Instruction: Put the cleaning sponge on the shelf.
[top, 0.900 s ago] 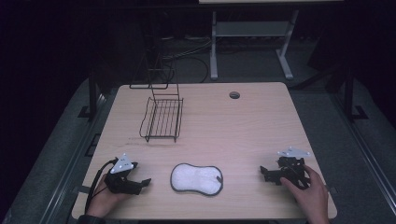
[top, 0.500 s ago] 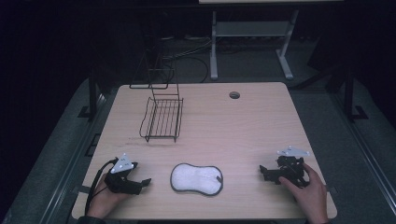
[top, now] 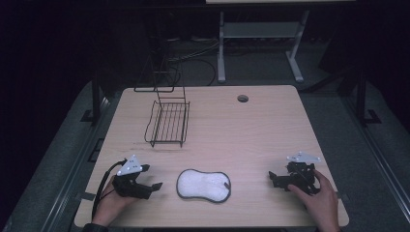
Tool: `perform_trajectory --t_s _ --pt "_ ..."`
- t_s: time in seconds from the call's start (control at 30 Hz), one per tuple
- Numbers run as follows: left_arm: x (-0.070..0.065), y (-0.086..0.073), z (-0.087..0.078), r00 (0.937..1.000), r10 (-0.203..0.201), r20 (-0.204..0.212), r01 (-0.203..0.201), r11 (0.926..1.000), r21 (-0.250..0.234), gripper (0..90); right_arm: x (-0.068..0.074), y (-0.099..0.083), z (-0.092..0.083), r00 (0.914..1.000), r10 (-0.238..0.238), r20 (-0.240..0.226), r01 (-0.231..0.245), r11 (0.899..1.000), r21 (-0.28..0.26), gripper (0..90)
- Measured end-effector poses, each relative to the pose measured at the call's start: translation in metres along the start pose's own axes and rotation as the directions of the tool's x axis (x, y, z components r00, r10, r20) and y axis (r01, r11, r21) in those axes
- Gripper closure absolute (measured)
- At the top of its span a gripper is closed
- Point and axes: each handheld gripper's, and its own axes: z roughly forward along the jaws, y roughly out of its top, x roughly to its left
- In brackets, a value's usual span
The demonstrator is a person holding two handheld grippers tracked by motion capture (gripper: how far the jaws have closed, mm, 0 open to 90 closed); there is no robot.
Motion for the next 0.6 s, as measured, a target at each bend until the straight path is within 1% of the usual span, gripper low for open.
perform_trajectory --t_s 0.03,0.07,0.1,0.17,0.23,0.27,0.3,0.47,0.6 --pt "-0.001 0.003 0.001 0.9999 -0.005 0.011 0.005 1.0000 -0.005 14.3 0.000 0.000 0.000 1.0000 0.000 0.000 0.000 1.000 0.000 0.0" --pt "-0.002 0.004 0.002 0.9999 -0.002 0.015 0.002 1.0000 -0.004 14.3 0.000 0.000 0.000 1.0000 0.000 0.000 0.000 1.000 0.000 0.0" --pt "-0.004 0.008 0.003 0.9998 0.009 0.019 -0.009 1.0000 0.000 14.4 0.000 0.000 0.000 1.0000 0.000 0.000 0.000 1.000 0.000 0.0" --pt "-0.006 0.012 0.004 0.9995 0.013 0.029 -0.013 0.9999 -0.006 16.4 0.000 0.000 0.000 1.0000 0.000 0.000 0.000 1.000 0.000 0.0" --pt "-0.006 0.015 0.005 0.9993 0.016 0.033 -0.016 0.9999 -0.006 16.4 0.000 0.000 0.000 1.0000 0.000 0.000 0.000 1.000 0.000 0.0" --pt "-0.007 0.016 0.005 0.9993 0.018 0.034 -0.018 0.9998 -0.007 17.8 0.000 0.000 0.000 1.0000 0.000 0.000 0.000 1.000 0.000 0.0" --pt "-0.008 0.019 0.007 0.9986 0.020 0.049 -0.020 0.9998 -0.010 18.6 0.000 0.000 0.000 1.0000 0.000 0.000 0.000 1.000 0.000 0.0" --pt "-0.011 0.025 0.011 0.9973 0.032 0.066 -0.032 0.9995 -0.007 20.5 0.000 0.000 0.000 1.0000 0.000 0.000 0.000 1.000 0.000 0.0" --pt "-0.014 0.032 0.016 0.9952 0.042 0.089 -0.042 0.9991 0.000 22.8 0.000 0.000 0.000 1.0000 -0.001 -0.001 0.001 1.000 0.000 0.0"
